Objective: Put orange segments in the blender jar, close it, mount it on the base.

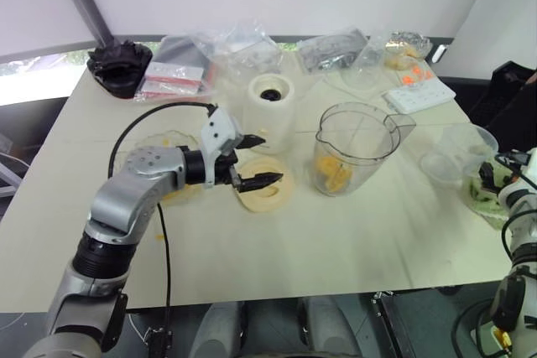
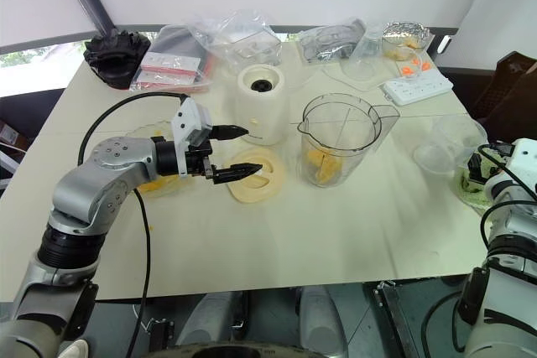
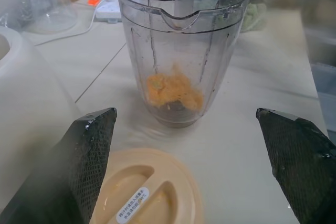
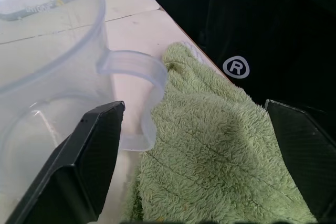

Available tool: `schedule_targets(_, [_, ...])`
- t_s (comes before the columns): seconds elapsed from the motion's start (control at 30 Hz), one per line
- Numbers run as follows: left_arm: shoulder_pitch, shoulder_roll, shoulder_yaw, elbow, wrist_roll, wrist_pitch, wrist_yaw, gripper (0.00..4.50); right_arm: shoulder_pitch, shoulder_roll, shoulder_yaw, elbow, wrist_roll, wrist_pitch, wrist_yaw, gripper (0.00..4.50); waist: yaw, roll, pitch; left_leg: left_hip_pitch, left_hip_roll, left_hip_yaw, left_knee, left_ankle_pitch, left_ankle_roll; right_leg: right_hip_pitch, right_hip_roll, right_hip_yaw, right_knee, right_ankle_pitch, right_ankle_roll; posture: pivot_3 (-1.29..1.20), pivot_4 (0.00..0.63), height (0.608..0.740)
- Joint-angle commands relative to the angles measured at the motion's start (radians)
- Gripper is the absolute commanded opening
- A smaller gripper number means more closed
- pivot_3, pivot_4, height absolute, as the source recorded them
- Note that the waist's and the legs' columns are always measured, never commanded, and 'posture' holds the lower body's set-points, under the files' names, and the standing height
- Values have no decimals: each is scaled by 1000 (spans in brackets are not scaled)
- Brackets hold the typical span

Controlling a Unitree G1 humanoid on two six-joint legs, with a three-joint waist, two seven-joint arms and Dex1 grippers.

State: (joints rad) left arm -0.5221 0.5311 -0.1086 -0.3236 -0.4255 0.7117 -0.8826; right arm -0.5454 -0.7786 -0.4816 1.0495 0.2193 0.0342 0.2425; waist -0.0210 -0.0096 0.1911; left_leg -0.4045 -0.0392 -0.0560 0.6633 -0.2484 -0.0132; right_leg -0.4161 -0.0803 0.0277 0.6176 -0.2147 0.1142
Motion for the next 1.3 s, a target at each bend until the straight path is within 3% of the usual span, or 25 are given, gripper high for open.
schedule_targets(0.03, [-23, 1, -5, -42, -12, -7, 8, 4500, -25, -36, -3, -1, 3, -33, 4, 2546, 0, 0, 0, 0, 0, 0, 0, 0, 0, 0, 0, 0, 0, 0, 0, 0, 150, 740])
schedule_targets(0.17, [-29, -2, -10, -37, -12, -12, 10, 4500, -28, -33, -1, -4, 7, -41, 16, 389, 0, 0, 0, 0, 0, 0, 0, 0, 0, 0, 0, 0, 0, 0, 0, 0, 150, 740])
schedule_targets(0.2, [-31, -2, -12, -36, -13, -12, 11, 4500, -28, -32, 0, -6, 7, -42, 19, 44, 0, 0, 0, 0, 0, 0, 0, 0, 0, 0, 0, 0, 0, 0, 0, 0, 150, 740])
schedule_targets(0.67, [-43, -3, -24, -27, -12, -20, 8, 4500, 41, 6, -11, -103, 46, -5, 53, 44, 1, 0, 0, 6, 0, -2, -1, 0, 0, 8, 0, -1, -3, 0, 0, 0, 150, 740])
schedule_targets(0.97, [-38, -5, -32, -30, -12, -25, 7, 4500, 219, 130, -101, -589, 163, 153, -66, 44, 1, 1, 0, 7, 2, -3, -2, 0, 0, 7, 0, 0, -3, 0, 0, 0, 150, 740])
schedule_targets(1.3, [-40, -7, -47, -20, -7, -40, -3, 4500, 217, 185, -165, -841, 247, 237, -152, 44, 7, 1, 1, 7, 2, -3, -2, 0, 0, 7, 0, 0, -3, -1, 1, 0, 150, 740])
